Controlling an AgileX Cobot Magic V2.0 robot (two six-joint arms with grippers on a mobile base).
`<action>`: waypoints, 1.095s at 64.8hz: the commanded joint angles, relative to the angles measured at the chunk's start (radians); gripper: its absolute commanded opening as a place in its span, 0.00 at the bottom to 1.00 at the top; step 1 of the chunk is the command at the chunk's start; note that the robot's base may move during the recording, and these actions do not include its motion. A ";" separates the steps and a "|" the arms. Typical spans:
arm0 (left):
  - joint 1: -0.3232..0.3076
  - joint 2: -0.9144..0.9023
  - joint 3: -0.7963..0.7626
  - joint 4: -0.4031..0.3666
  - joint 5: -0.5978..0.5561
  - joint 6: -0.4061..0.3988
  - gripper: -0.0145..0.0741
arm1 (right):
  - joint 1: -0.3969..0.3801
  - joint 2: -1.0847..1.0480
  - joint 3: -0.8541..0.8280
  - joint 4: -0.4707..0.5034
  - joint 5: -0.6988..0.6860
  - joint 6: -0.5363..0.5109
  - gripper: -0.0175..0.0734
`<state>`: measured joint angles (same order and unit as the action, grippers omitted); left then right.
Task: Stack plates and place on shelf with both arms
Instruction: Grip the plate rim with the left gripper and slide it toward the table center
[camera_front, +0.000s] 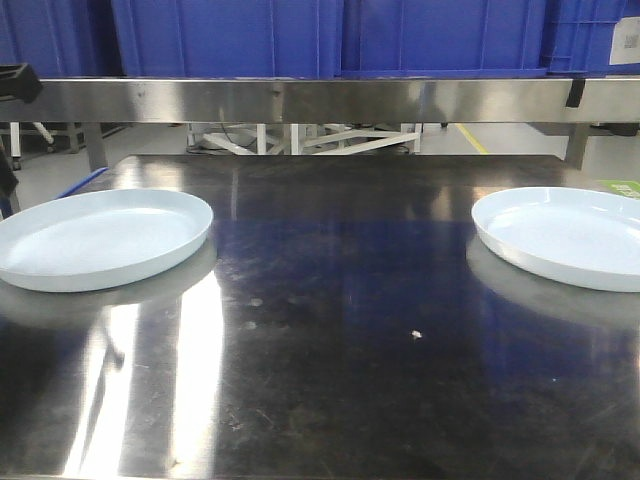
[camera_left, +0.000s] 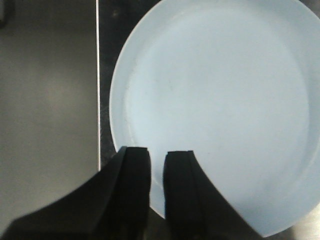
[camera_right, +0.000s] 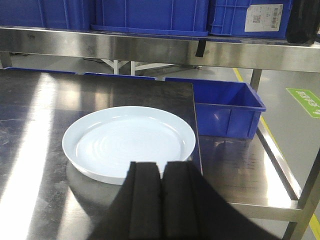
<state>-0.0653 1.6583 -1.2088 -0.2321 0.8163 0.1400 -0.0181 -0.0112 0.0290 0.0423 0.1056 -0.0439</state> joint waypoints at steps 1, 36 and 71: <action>0.008 -0.001 -0.086 0.003 0.025 -0.004 0.56 | -0.004 -0.018 0.000 0.000 -0.088 -0.003 0.24; 0.049 0.155 -0.160 0.033 0.028 -0.004 0.60 | -0.004 -0.018 0.000 0.000 -0.088 -0.003 0.24; 0.047 0.183 -0.160 0.033 0.040 -0.004 0.44 | -0.004 -0.018 0.000 0.000 -0.088 -0.003 0.24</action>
<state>-0.0139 1.8888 -1.3390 -0.1870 0.8644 0.1400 -0.0181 -0.0112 0.0290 0.0423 0.1056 -0.0439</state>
